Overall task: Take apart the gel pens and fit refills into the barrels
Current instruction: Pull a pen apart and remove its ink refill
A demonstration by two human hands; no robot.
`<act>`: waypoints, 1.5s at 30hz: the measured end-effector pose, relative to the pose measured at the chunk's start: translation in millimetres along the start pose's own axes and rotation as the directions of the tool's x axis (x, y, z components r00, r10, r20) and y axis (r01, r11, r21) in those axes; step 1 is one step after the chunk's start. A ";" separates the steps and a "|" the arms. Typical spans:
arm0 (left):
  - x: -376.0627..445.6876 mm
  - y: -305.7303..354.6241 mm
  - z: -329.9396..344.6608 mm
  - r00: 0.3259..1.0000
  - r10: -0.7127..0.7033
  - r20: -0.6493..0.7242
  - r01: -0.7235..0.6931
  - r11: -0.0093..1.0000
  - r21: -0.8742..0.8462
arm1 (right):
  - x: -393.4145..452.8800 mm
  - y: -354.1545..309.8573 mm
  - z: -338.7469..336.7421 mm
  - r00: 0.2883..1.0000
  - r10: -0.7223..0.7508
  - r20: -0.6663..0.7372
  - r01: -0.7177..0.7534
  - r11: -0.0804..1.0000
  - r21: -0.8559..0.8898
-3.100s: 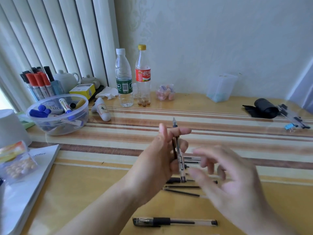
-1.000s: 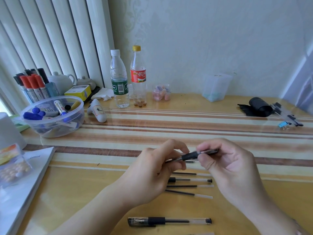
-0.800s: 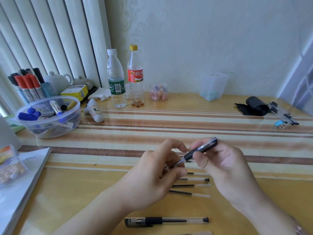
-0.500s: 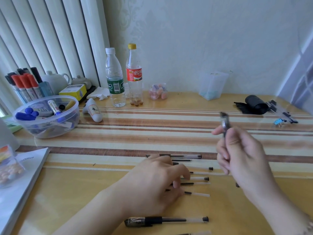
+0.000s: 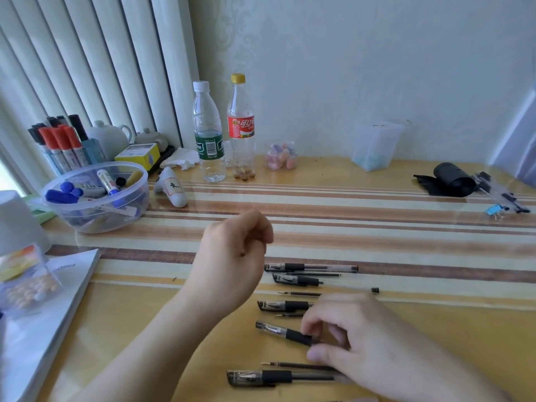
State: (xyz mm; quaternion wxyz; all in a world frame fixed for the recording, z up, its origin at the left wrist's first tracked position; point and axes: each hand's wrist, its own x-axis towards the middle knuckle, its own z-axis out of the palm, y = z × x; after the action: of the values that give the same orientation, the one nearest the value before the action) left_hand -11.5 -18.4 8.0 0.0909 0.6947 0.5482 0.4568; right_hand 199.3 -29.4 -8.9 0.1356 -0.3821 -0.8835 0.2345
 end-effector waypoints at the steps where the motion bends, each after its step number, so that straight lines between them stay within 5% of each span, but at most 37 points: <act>1: -1.1 -0.5 1.8 0.999 0.030 0.027 -0.032 0.997 0.074 | -0.1 0.3 -0.3 1.000 -0.009 0.011 0.009 1.000 0.004; 4: -2.2 -1.4 6.8 0.987 0.116 0.115 -0.137 0.971 0.196 | -1.3 1.7 -5.7 0.999 -0.042 -0.001 0.042 0.999 -0.012; 8: -4.9 -6.2 10.3 0.951 0.120 0.286 -0.188 0.956 0.225 | -2.7 15.8 -18.5 0.979 0.034 -0.202 -0.057 0.992 -0.111; 11: -7.3 -7.1 12.7 0.914 0.148 0.377 -0.253 0.935 0.247 | -0.7 24.4 -16.5 0.981 0.049 -0.186 -0.085 0.978 -0.192; 22: -6.6 -7.0 12.9 0.919 0.171 0.354 -0.276 0.923 0.269 | 6.2 21.7 -4.0 0.990 0.043 -0.132 -0.081 0.952 -0.295; 26: -9.9 7.0 10.8 0.861 0.303 0.407 -0.411 0.887 0.209 | 5.6 15.8 -3.9 0.958 -0.021 -0.287 -0.083 0.936 -0.342; 32: -8.6 7.7 8.7 0.799 0.409 0.441 -0.565 0.762 0.316 | 9.0 12.9 -4.0 0.905 -0.007 -0.425 -0.052 0.991 -0.126; 36: -0.2 -2.2 -6.8 0.912 0.272 0.308 -0.371 0.866 0.334 | 6.4 22.4 -15.7 0.865 0.036 -0.501 -0.068 0.997 -0.046; 39: 8.2 -11.5 -15.9 0.988 0.074 0.134 -0.107 0.959 0.261 | 6.6 22.9 -12.7 0.946 0.013 -0.324 -0.075 0.981 -0.178; 45: 14.7 -14.8 -17.0 0.948 -0.302 0.097 0.313 0.939 -0.140 | 9.4 19.7 -2.8 0.982 0.036 -0.188 -0.094 0.945 -0.313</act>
State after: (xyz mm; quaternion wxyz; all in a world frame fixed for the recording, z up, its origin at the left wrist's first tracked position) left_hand -34.2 -6.7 16.3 0.2347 0.6077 0.6094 0.4519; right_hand 206.2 -9.8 -16.2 0.1431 -0.4477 -0.8808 0.0570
